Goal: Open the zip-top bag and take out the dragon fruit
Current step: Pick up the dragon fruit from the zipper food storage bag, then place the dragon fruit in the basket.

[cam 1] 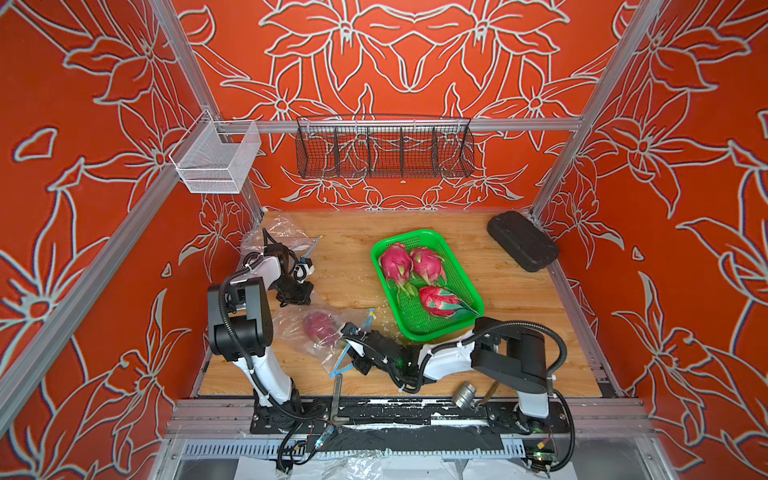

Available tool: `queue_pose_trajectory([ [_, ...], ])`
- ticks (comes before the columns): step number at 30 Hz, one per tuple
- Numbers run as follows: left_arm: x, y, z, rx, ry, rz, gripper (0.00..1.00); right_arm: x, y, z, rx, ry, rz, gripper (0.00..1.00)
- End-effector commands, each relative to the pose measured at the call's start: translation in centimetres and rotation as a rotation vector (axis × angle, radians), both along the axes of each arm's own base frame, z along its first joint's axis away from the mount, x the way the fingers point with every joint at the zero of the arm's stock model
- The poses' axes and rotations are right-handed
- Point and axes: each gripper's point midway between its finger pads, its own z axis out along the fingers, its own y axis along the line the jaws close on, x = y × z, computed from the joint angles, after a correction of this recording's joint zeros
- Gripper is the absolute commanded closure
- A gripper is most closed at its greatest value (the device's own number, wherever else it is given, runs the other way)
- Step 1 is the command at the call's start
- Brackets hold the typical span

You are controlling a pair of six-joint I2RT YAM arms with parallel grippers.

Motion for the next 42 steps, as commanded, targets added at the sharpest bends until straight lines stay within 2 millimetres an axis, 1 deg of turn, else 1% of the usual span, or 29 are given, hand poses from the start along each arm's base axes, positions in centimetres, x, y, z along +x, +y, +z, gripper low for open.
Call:
queue_pose_trajectory([
  [1,-0.1,0.6,0.6,0.039,-0.016,-0.014,1.0,-0.4,-0.2,0.3,0.03,0.01,0.002,0.86],
  [2,0.0,0.9,0.5,0.057,-0.019,-0.011,1.0,-0.5,-0.4,1.0,0.051,-0.003,0.005,0.94],
  [3,0.2,1.2,0.5,0.074,-0.023,-0.006,1.0,-0.5,-0.5,1.8,0.069,-0.013,0.005,0.98],
  [4,0.4,1.5,0.4,0.092,-0.026,-0.002,1.0,-0.5,-0.6,2.3,0.076,-0.021,0.005,1.0],
  [9,1.8,4.1,-0.1,0.229,-0.062,0.022,1.0,-0.8,-1.4,5.0,0.108,-0.057,0.006,1.0],
  [16,4.1,6.7,-0.6,0.368,-0.091,0.025,1.0,-1.2,-3.3,7.0,0.101,-0.087,0.008,1.0],
  [19,5.0,7.8,-0.7,0.431,-0.098,0.029,1.0,-1.8,-4.8,7.7,0.082,-0.084,0.015,1.0],
  [22,6.0,8.7,-0.8,0.473,-0.096,0.044,1.0,-2.5,-7.1,8.7,0.064,-0.08,0.013,1.0],
  [24,6.5,8.8,-0.8,0.471,-0.096,0.054,1.0,-3.0,-9.2,10.0,0.058,-0.083,0.005,1.0],
  [28,6.6,7.8,-0.4,0.409,-0.101,0.067,1.0,-3.2,-13.7,14.1,0.07,-0.111,-0.051,1.0],
  [30,6.5,7.2,-0.2,0.385,-0.1,0.064,1.0,-2.8,-16.3,16.6,0.087,-0.149,-0.109,1.0],
  [32,6.5,6.5,-0.1,0.363,-0.101,0.06,1.0,-2.1,-18.7,18.6,0.1,-0.188,-0.169,1.0],
  [34,6.5,5.9,0.4,0.332,-0.102,0.068,1.0,-1.1,-20.9,19.8,0.093,-0.219,-0.238,1.0],
  [35,6.5,5.4,0.8,0.302,-0.106,0.073,1.0,-0.4,-22.0,20.1,0.091,-0.225,-0.278,1.0],
  [36,6.5,4.9,1.4,0.269,-0.11,0.076,0.96,0.2,-22.8,20.0,0.085,-0.222,-0.303,1.0],
  [37,6.6,4.4,2.1,0.24,-0.117,0.08,0.8,0.5,-23.2,19.9,0.082,-0.218,-0.315,1.0],
  [38,6.6,3.8,3.0,0.21,-0.124,0.082,0.62,1.0,-23.6,19.6,0.078,-0.209,-0.329,1.0],
  [39,6.7,3.3,3.9,0.19,-0.134,0.084,0.5,1.3,-24.0,19.0,0.063,-0.195,-0.337,1.0],
  [42,7.2,2.2,7.5,0.156,-0.184,0.076,0.27,1.7,-24.4,17.3,0.023,-0.147,-0.342,1.0],
])
